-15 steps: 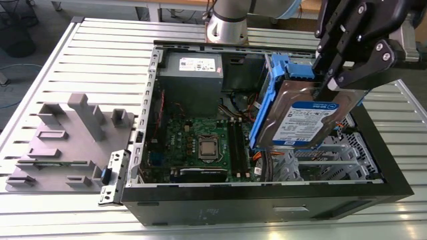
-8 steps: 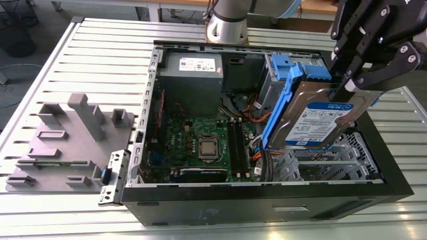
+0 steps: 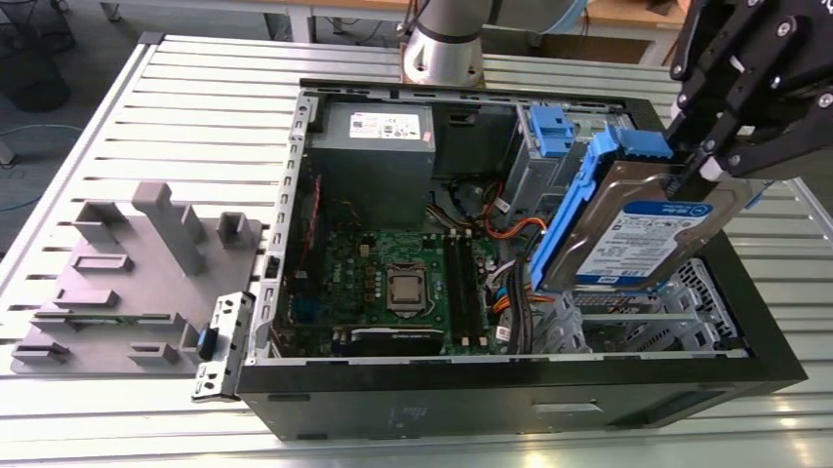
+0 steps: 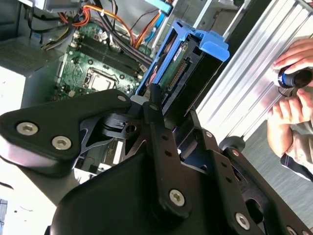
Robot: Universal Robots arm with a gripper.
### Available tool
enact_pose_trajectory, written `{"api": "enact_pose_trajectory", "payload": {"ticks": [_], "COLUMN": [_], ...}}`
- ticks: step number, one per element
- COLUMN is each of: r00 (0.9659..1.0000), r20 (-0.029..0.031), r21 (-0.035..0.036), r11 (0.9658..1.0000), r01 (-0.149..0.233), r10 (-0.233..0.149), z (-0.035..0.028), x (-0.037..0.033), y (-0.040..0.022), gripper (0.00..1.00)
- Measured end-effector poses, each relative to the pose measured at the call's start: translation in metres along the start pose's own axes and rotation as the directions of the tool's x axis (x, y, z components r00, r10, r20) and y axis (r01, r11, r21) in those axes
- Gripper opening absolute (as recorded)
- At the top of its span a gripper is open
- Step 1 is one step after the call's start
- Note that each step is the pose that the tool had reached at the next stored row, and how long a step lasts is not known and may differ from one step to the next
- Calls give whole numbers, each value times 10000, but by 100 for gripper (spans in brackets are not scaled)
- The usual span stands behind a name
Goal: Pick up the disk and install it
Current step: 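Insert the disk into the insertion slot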
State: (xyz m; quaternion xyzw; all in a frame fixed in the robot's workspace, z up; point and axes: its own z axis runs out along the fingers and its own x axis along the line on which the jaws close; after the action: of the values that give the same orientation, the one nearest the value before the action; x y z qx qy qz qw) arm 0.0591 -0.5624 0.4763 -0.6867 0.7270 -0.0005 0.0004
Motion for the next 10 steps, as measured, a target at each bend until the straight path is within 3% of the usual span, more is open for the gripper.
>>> {"api": "enact_pose_trajectory", "payload": {"ticks": [10], "r00": [10000], "r20": [0], "r21": [-1], "r11": [10000], "r01": [1], "r10": [-1], "z": [13], "x": [-16], "y": [-269], "gripper": [35]}}
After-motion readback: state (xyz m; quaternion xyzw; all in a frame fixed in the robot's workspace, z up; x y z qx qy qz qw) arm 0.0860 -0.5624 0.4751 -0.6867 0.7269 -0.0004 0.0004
